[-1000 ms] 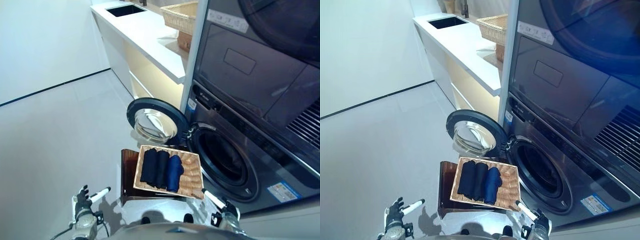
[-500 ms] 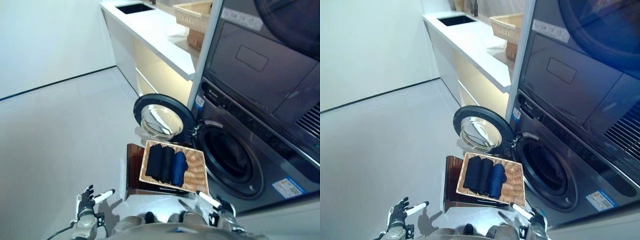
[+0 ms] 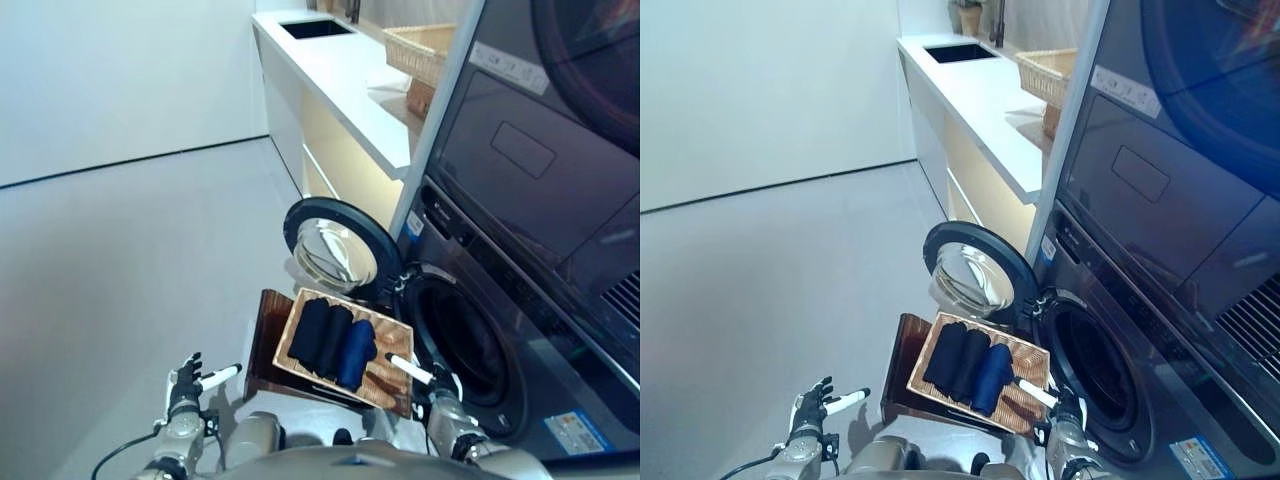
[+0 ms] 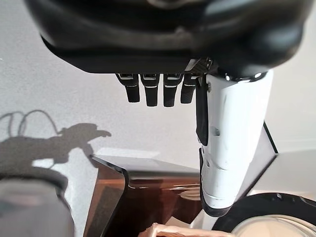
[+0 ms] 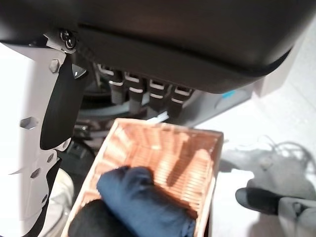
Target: Pick up the clothes and place them into the washing machine
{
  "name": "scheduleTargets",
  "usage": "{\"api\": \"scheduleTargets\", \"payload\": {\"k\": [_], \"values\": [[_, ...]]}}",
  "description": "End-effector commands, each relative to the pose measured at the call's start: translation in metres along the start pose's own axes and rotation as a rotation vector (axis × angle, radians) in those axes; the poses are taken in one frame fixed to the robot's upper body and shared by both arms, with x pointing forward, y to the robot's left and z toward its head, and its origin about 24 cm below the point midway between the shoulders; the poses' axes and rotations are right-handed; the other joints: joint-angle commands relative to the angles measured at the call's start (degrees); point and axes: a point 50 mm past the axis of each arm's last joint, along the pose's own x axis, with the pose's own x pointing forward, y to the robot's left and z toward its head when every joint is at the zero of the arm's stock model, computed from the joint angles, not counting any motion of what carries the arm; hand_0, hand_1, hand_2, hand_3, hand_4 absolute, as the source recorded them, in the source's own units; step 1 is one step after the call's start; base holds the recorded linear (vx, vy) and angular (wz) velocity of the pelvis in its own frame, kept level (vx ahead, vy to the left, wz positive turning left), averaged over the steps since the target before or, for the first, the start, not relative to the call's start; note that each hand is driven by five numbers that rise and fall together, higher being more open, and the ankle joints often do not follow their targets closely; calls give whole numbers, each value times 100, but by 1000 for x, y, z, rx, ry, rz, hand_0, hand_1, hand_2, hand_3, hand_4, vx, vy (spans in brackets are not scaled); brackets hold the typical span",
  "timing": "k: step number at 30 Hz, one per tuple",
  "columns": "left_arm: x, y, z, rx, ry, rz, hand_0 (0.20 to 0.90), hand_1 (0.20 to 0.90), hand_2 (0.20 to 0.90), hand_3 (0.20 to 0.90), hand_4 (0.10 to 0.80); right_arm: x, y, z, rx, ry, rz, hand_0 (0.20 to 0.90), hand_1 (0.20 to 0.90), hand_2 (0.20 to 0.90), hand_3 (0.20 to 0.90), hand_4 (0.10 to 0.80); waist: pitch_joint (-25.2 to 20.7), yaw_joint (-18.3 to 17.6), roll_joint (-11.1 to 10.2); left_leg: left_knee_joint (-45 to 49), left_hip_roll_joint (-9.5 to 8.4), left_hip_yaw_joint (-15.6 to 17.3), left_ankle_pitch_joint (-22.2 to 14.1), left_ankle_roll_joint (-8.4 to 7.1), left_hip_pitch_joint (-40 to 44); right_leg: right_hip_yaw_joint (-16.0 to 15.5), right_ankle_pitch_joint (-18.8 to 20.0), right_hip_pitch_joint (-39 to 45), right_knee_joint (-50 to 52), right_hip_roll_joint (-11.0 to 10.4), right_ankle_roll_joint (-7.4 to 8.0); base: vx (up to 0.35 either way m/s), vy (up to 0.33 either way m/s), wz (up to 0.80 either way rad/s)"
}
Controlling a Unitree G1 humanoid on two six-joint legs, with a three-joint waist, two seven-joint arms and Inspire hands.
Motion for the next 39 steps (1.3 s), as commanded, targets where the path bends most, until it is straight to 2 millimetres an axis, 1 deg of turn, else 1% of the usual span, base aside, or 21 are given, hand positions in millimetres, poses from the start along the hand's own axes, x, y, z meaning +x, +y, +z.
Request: {"api": "scheduleTargets", "payload": {"k": [1,2,3,4,5,6,7,10,11,12,13,14,15,16,17,18,21,23,26,33,39], "values": [[9,14,29,-35,-117,63,900,900,900,900,800,5,-6,33,-32,-134,-28,900,900,900,900,800,-174,81,177,-1635,333,94,731,-10,245,566,61,478,-524,-17,760,248,163,22],[8,11,29,-27,-118,54,900,900,900,900,800,5,-7,32,-30,-131,-35,900,900,900,900,800,-186,91,223,-1888,359,125,852,-67,294,562,0,611,-592,-45,766,222,158,19],[8,9,30,-20,-122,44,900,900,900,900,800,5,-8,32,-33,-128,-39,900,900,900,900,800,-226,64,271,-2061,349,246,809,-96,471,523,-73,686,-599,-82,791,247,227,-7],[10,8,36,13,-140,33,900,900,900,900,800,5,-7,34,-39,-126,-39,900,900,900,900,800,-324,28,298,-2082,265,169,669,-76,710,546,-109,761,-618,-196,825,221,209,-30],[11,9,39,19,-153,33,900,900,900,900,800,6,-6,33,-39,-120,-36,900,900,900,900,800,-343,35,275,-1964,236,199,587,-56,761,558,-84,811,-640,-269,857,156,151,-49],[11,9,39,19,-153,33,900,900,900,900,800,6,-6,33,-39,-119,-36,900,900,900,900,800,-335,40,273,-1954,234,204,578,-54,766,563,-84,820,-643,-272,859,118,93,-36],[11,9,39,29,-153,30,900,900,900,900,800,6,-6,32,-41,-104,-38,900,900,900,900,800,-359,75,236,-1718,137,150,448,-11,735,637,-64,886,-662,-388,916,139,103,-36],[12,12,44,27,-170,26,900,900,900,900,800,6,-8,25,-49,-59,-31,900,900,900,900,800,-439,211,172,-1528,-78,372,183,161,754,625,-75,901,-483,-685,1067,210,182,-22],[12,17,48,22,-191,28,900,900,900,900,800,7,-4,28,-81,-57,-17,900,900,900,900,800,-418,332,177,-1498,-132,512,62,278,787,650,-26,577,68,-715,1130,116,182,-38],[13,18,52,22,-207,32,900,900,900,900,800,7,3,38,-95,-82,-3,900,900,900,900,800,-337,386,205,-1478,-100,580,79,293,767,583,39,316,309,-680,1165,-85,144,-43],[13,19,61,-7,-241,36,900,900,900,900,800,7,13,52,-106,-124,12,900,900,900,900,800,-189,509,251,-1472,-73,660,83,281,711,196,179,-30,407,-799,1218,-206,70,-61],[13,17,66,-20,-260,29,900,900,900,900,800,7,16,60,-125,-145,19,900,900,900,900,800,-152,580,235,-1514,-110,754,85,237,646,-225,321,-135,115,-939,1226,-177,8,-83],[12,17,66,-12,-265,18,900,900,900,900,800,7,17,58,-141,-137,18,900,900,900,900,800,-184,608,187,-1576,-124,776,77,225,643,-410,400,-43,-188,-957,1194,-14,-33,-99],[12,16,68,-18,-275,15,900,900,900,900,800,7,18,55,-149,-125,17,900,900,900,900,800,-208,569,196,-1621,-125,712,116,239,624,-196,415,32,-328,-935,1207,107,-64,-74],[12,19,68,-23,-278,20,900,900,900,900,800,7,17,54,-147,-121,15,900,900,900,900,800,-233,544,168,-1653,-118,704,129,234,630,2,365,97,-421,-836,1175,146,-36,-27],[11,20,67,-58,-277,27,900,900,900,900,800,7,17,53,-153,-115,9,900,900,900,900,800,-248,610,159,-1706,-99,717,121,214,675,-194,427,164,-570,-907,1193,153,-34,21],[6,15,57,-71,-261,-1,900,900,900,900,800,9,8,50,-151,-88,-33,900,900,900,900,800,-353,627,129,-1995,-82,684,184,162,882,-418,483,510,-944,-925,1223,151,-26,19],[4,16,53,-100,-257,2,900,900,900,900,800,9,3,47,-147,-69,-54,900,900,900,900,800,-409,640,123,-2095,-78,637,194,163,993,-438,451,631,-1036,-895,1223,138,-7,16],[3,27,51,-159,-257,47,900,900,900,900,800,10,-3,44,-134,-58,-73,900,900,900,900,800,-453,650,116,-2186,-75,606,187,148,1071,-535,387,722,-1049,-924,1248,89,-5,6],[-2,39,71,-210,-367,62,900,900,900,900,800,12,-24,42,-145,-36,-141,900,900,900,900,800,-469,708,166,-2217,-121,532,153,148,1027,-638,343,736,-1049,-1002,1293,37,13,11],[-11,44,103,-249,-520,52,900,900,900,900,800,13,-41,45,-128,-27,-195,900,900,900,900,800,-421,725,205,-2210,-173,533,128,161,938,-624,365,644,-1049,-1066,1346,3,9,3]]}}
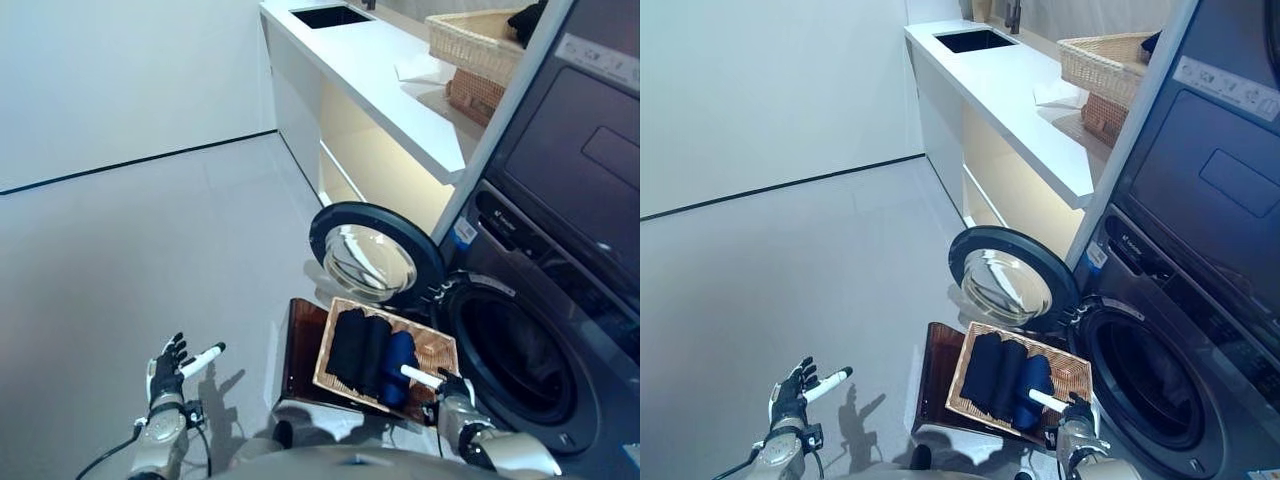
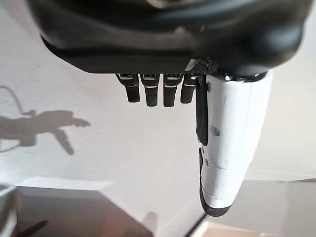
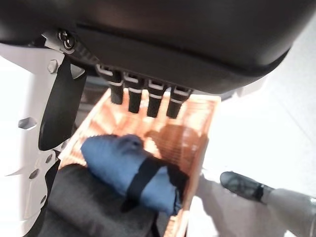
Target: Pick up the clothes and place them into the washing machine
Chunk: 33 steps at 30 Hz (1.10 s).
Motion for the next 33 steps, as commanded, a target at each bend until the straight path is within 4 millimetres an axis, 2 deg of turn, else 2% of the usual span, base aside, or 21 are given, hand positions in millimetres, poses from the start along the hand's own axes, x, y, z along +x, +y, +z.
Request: {"api": "scheduleTargets", "payload": {"k": [1,2,5,6,7,8,12,15,18,24,29,33], "values": [[13,-2,95,-70,-410,-28,900,900,900,900,800,7,-29,43,44,-101,-111,900,900,900,900,800,89,198,-134,75,-76,-220,-291,-303,-295,-48,-294,183,11,-320,306,-47,19,-1],[13,-2,95,-70,-410,-28,900,900,900,900,800,7,-29,43,44,-101,-111,900,900,900,900,800,84,200,-135,76,-77,-218,-290,-303,-302,-45,-292,176,11,-321,307,-79,35,-1],[7,-8,121,-121,-526,-51,900,900,900,900,800,5,-28,66,172,-207,-95,900,900,900,900,800,218,156,-75,95,-99,-201,-238,-314,-509,20,-233,-33,11,-345,310,-34,17,0],[7,-7,121,-121,-526,-51,900,900,900,900,800,5,-28,66,172,-207,-95,900,900,900,900,800,209,157,-77,96,-98,-198,-238,-314,-516,23,-232,-40,11,-344,309,0,0,0],[2,-5,141,-139,-622,-28,900,900,900,900,800,-6,-16,93,224,-398,-35,900,900,900,900,800,262,32,-57,98,-101,-156,-222,-318,-551,95,-197,-118,11,-337,314,-1,37,-5],[1,-2,141,-129,-638,3,900,900,900,900,800,-11,-13,92,239,-453,-6,900,900,900,900,800,256,-49,-60,92,-97,-123,-227,-319,-536,124,-198,-125,11,-336,318,0,37,-5],[4,3,137,-145,-629,68,900,900,900,900,800,-15,-13,86,265,-487,-3,900,900,900,900,800,149,-174,-95,71,-90,-82,-279,-317,-448,159,-208,-93,11,-374,350,37,16,-9],[5,-1,132,-184,-594,63,900,900,900,900,800,-10,-9,75,227,-416,-9,900,900,900,900,800,-24,-155,-140,55,-88,-39,-341,-310,-307,191,-207,-26,11,-416,388,34,7,-8],[5,-4,130,-179,-578,45,900,900,900,900,800,-9,-9,74,211,-396,-13,900,900,900,900,800,-84,-140,-162,49,-74,-14,-362,-311,-226,206,-203,18,11,-416,395,26,-5,-2],[6,-9,124,-106,-540,-16,900,900,900,900,800,2,-21,48,124,-220,-80,900,900,900,900,800,-171,-65,-221,45,-61,-25,-391,-310,-100,220,-212,117,11,-406,379,8,-2,-2],[7,-9,122,-66,-529,-35,900,900,900,900,800,4,-23,46,113,-175,-89,900,900,900,900,800,-127,-42,-247,37,-54,-8,-392,-311,-91,211,-224,120,11,-392,361,-1,-2,-1],[7,-15,129,-68,-547,-56,900,900,900,900,800,5,-25,58,133,-182,-107,900,900,900,900,800,125,-39,-247,73,-71,-30,-341,-310,-300,233,-162,-86,11,-395,353,-86,-1,-3]]}}
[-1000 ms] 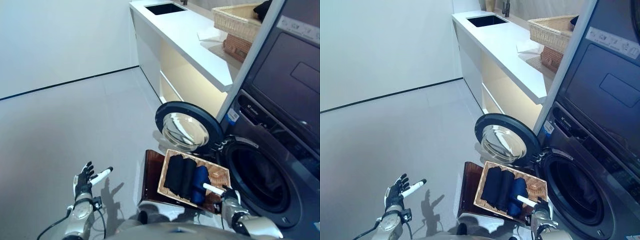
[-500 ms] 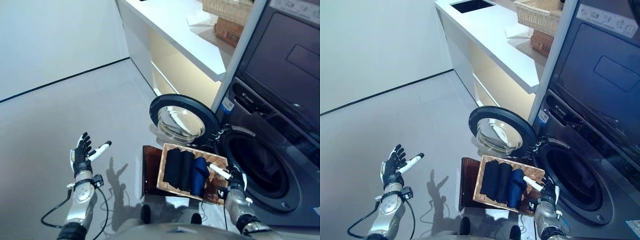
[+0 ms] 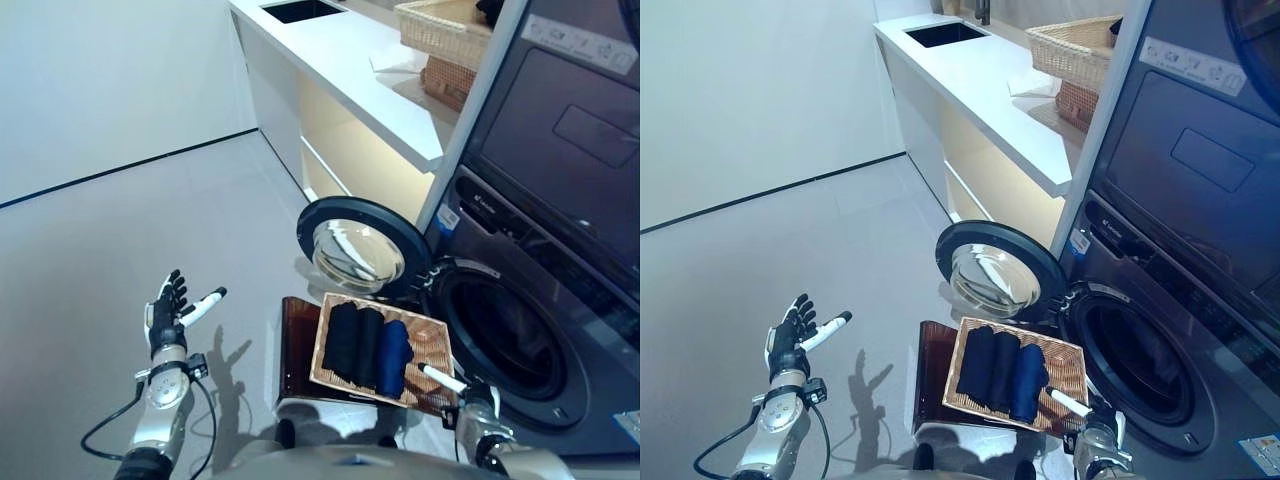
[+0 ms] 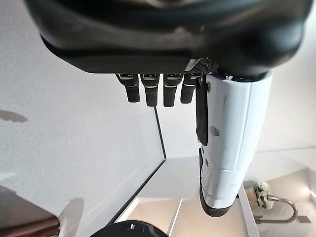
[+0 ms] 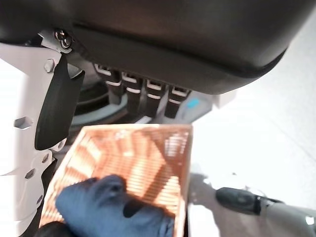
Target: Pick up the clothes and place them into the washing machine
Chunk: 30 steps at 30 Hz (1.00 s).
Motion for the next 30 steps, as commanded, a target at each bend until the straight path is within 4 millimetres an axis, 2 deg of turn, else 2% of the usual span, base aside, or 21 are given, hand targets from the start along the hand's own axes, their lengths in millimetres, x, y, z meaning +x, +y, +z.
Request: {"api": "scheduleTargets", "payload": {"k": [1,4,6,8,12,14,22,30], "values": [[25,-4,58,16,-246,-41,900,900,900,900,800,4,6,66,45,-164,-26,900,900,900,900,800,193,148,-277,90,-88,-194,-333,-307,-254,26,-184,141,10,-398,302,-173,4,-3],[29,-13,73,-17,-300,-58,900,900,900,900,800,3,7,91,91,-217,-39,900,900,900,900,800,546,137,-258,285,-134,-216,-305,-298,-667,47,-62,-159,18,-420,279,-217,7,-2],[31,-23,93,-60,-372,-83,900,900,900,900,800,1,6,117,146,-272,-54,900,900,900,900,800,882,124,-203,511,-145,-263,-293,-287,-1025,47,10,-476,165,-453,244,-265,29,1],[31,-29,106,-86,-418,-95,900,900,900,900,800,-2,6,133,179,-305,-59,900,900,900,900,800,1056,116,-157,639,-164,-253,-284,-282,-1248,54,35,-700,288,-488,245,-176,57,2],[30,-31,124,-128,-495,-90,900,900,900,900,800,-8,11,157,213,-369,-48,900,900,900,900,800,1250,104,-119,742,-180,-213,-270,-260,-1502,96,82,-985,402,-510,250,-72,48,-1],[29,-30,137,-169,-545,-72,900,900,900,900,800,-14,15,176,239,-414,-45,900,900,900,900,800,1412,101,-102,818,-195,-191,-249,-263,-1712,135,129,-1172,437,-531,233,-64,57,0],[21,-29,162,-248,-652,-72,900,900,900,900,800,-26,23,207,243,-486,-30,900,900,900,900,800,1518,175,-158,933,-239,-232,-227,-253,-2225,113,180,-1534,447,-555,232,-1,9,1],[14,-27,175,-271,-719,-83,900,900,900,900,800,-32,17,229,251,-519,-56,900,900,900,900,800,1525,291,-200,1089,-324,-309,-248,-237,-2698,12,267,-1765,343,-607,256,7,12,6]]}}
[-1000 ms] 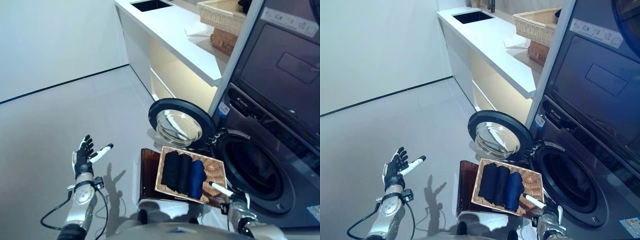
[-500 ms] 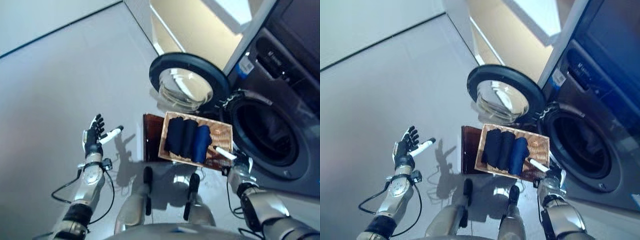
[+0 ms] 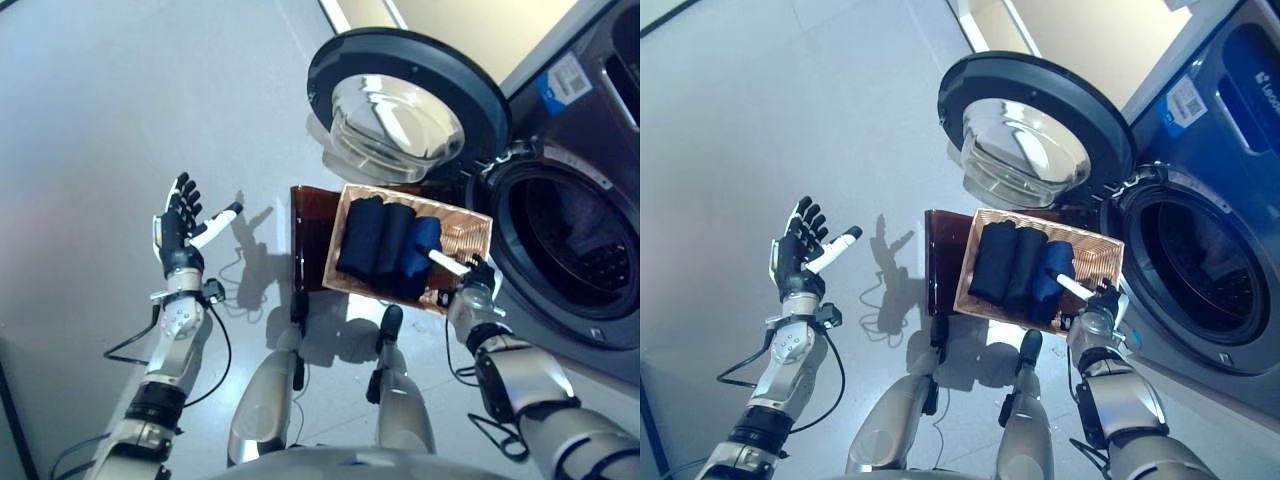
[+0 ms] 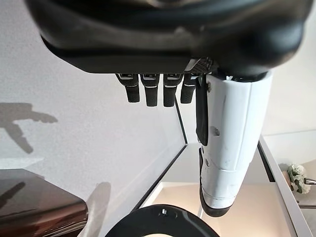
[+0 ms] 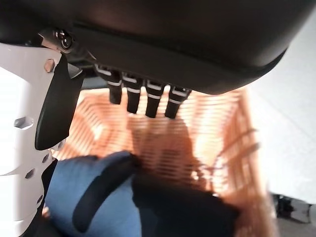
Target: Pick up the clothes and place them into the washing machine
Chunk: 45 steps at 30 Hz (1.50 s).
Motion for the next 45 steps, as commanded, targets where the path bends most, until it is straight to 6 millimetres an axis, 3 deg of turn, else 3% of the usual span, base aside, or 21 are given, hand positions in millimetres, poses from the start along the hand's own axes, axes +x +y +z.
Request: {"api": "scheduleTargets", "payload": {"k": [1,10,16,31,39,45], "values": [[9,11,58,-51,-299,9,900,900,900,900,800,6,-14,34,-10,-128,-71,900,900,900,900,800,-268,144,-301,995,-200,-233,-689,-352,-862,-3,-252,18,299,-509,286,40,23,14],[9,4,64,-72,-313,-20,900,900,900,900,800,8,-20,37,-111,-101,-121,900,900,900,900,800,-260,293,-368,989,-297,-354,-668,-333,-1146,-154,-189,-28,149,-542,332,18,1,10],[6,0,82,-78,-396,-29,900,900,900,900,800,10,-32,42,-259,-94,-234,900,900,900,900,800,-194,456,-465,1026,-359,-508,-681,-352,-1401,-331,-229,-47,95,-508,346,4,-13,16],[9,-2,103,-115,-487,11,900,900,900,900,800,9,-31,51,-360,-119,-274,900,900,900,900,800,30,627,-669,1281,-449,-756,-724,-377,-1938,-604,-276,-163,101,-442,355,-1,-17,12],[8,-2,105,-114,-492,24,900,900,900,900,800,6,-32,22,-342,-50,-297,900,900,900,900,800,-25,600,-719,1441,-532,-780,-784,-383,-2083,-705,-340,-86,78,-407,366,16,-1,8],[7,4,110,-113,-518,58,900,900,900,900,800,3,-25,6,-367,-15,-278,900,900,900,900,800,-87,479,-678,1525,-493,-729,-857,-331,-2061,-593,-314,-170,149,-408,351,-24,36,1]]}}
